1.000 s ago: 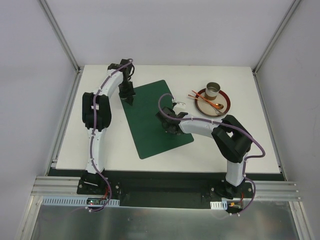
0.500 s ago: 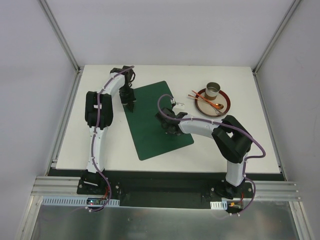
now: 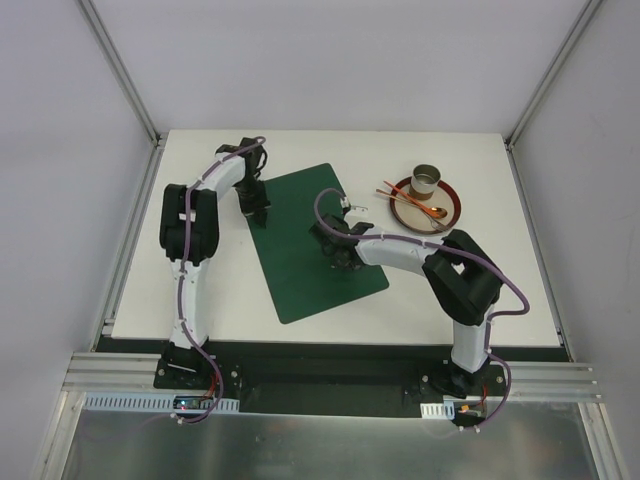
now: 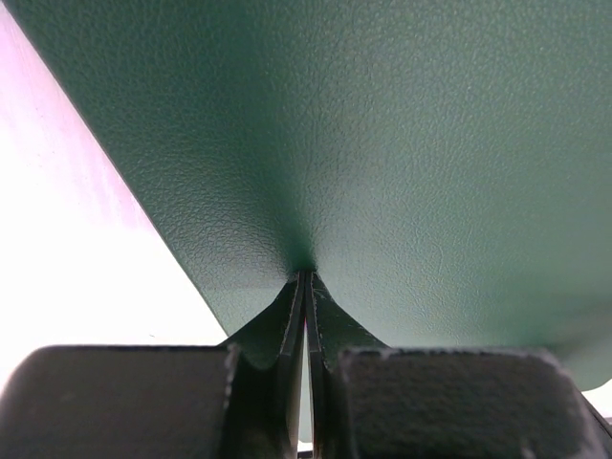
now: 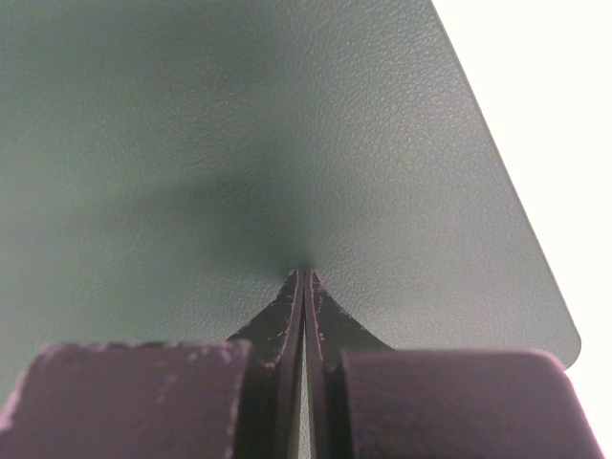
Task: Set the dinner table for one person
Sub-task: Flatten out the napkin at the center of the board.
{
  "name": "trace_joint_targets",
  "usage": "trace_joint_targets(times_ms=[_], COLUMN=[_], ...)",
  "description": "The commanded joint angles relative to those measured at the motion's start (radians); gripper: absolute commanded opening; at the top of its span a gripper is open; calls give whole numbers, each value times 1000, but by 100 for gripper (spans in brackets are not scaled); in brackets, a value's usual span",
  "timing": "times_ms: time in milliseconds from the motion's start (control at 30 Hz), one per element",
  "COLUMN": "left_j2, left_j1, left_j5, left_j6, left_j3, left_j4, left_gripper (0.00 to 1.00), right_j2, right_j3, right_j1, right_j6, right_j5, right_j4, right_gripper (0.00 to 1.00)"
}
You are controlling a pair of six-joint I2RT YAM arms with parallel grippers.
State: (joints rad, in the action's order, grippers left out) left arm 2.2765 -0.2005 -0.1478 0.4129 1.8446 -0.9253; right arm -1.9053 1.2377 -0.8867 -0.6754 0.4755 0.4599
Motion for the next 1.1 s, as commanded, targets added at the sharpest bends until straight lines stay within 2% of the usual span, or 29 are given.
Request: trace_joint_targets(times_ms=[0, 533, 667, 1067], left_j2=[-4, -178, -196, -270], left_j1=[-8, -30, -63, -204], left_j5=[-6, 21, 17, 30], left_j6=[32, 75, 81, 124], left_j3=[-120, -361, -401, -498], left_j4=[-63, -4, 5, 11], left_gripper=[0, 0, 0, 0], right_j2=[-86, -127, -155, -146], right_j3=[-26, 23, 55, 203], right_j1=[15, 146, 184, 244], right_j6=[-4, 91, 117, 233], right_j5=[-121, -153, -193, -172], right_j4=[74, 54, 48, 97], right_gripper=[1, 1, 1, 1])
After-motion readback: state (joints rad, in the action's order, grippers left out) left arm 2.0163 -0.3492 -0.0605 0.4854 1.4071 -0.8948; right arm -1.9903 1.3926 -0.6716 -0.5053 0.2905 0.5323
